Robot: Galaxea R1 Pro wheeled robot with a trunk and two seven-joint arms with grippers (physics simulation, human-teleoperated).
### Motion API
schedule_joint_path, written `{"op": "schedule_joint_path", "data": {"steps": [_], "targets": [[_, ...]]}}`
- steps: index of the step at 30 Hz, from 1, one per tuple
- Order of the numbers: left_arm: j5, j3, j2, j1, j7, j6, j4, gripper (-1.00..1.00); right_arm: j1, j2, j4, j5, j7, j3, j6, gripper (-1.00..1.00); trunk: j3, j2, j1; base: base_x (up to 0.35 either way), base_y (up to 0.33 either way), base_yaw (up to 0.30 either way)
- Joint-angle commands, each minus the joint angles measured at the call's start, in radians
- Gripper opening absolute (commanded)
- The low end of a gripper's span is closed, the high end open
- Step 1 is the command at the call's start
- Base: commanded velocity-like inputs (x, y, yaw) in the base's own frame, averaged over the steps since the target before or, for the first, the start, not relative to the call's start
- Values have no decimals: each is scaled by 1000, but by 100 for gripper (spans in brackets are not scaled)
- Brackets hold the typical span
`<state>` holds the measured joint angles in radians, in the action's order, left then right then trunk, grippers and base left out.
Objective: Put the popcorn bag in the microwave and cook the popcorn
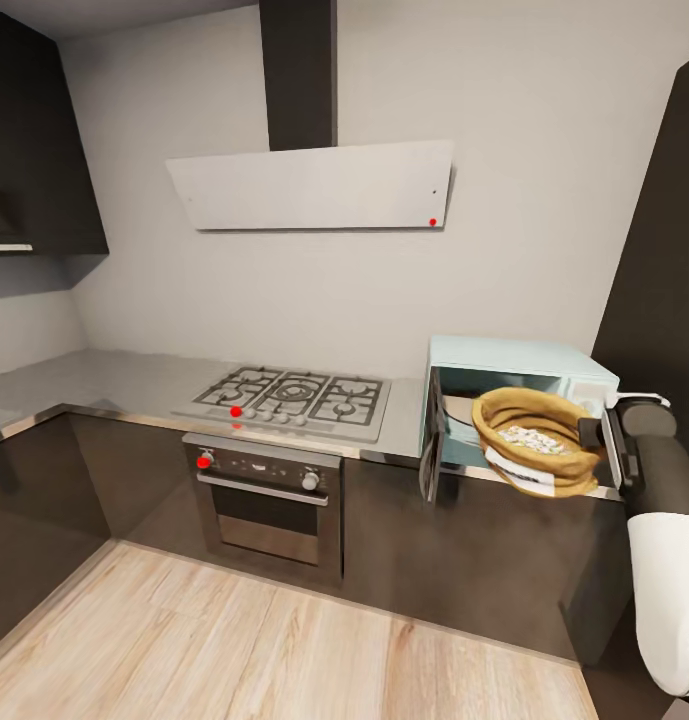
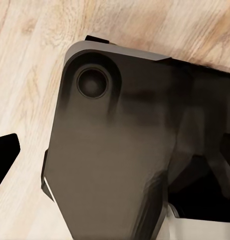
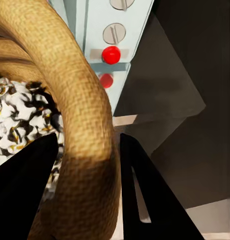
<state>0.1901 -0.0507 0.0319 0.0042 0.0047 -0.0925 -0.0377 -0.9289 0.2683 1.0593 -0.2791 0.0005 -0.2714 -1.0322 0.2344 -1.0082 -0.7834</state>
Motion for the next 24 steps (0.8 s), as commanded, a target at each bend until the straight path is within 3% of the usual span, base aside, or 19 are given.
{"op": "schedule_joint_path", "data": {"steps": [1, 14, 24], "targets": [[3, -5, 0, 0, 1, -1, -2, 100, -1, 1, -5, -7, 1, 0, -1, -100, 1, -1, 0, 0, 0, 0], [5, -6, 1, 0, 1, -1, -2, 100, -1, 8, -28, -17, 1, 0, -15, -100, 1, -1, 0, 0, 0, 0], [4, -6, 2, 0, 1, -1, -2, 100, -2, 2, -15, 3, 10, 0, -15, -100, 1, -1, 0, 0, 0, 0]]}}
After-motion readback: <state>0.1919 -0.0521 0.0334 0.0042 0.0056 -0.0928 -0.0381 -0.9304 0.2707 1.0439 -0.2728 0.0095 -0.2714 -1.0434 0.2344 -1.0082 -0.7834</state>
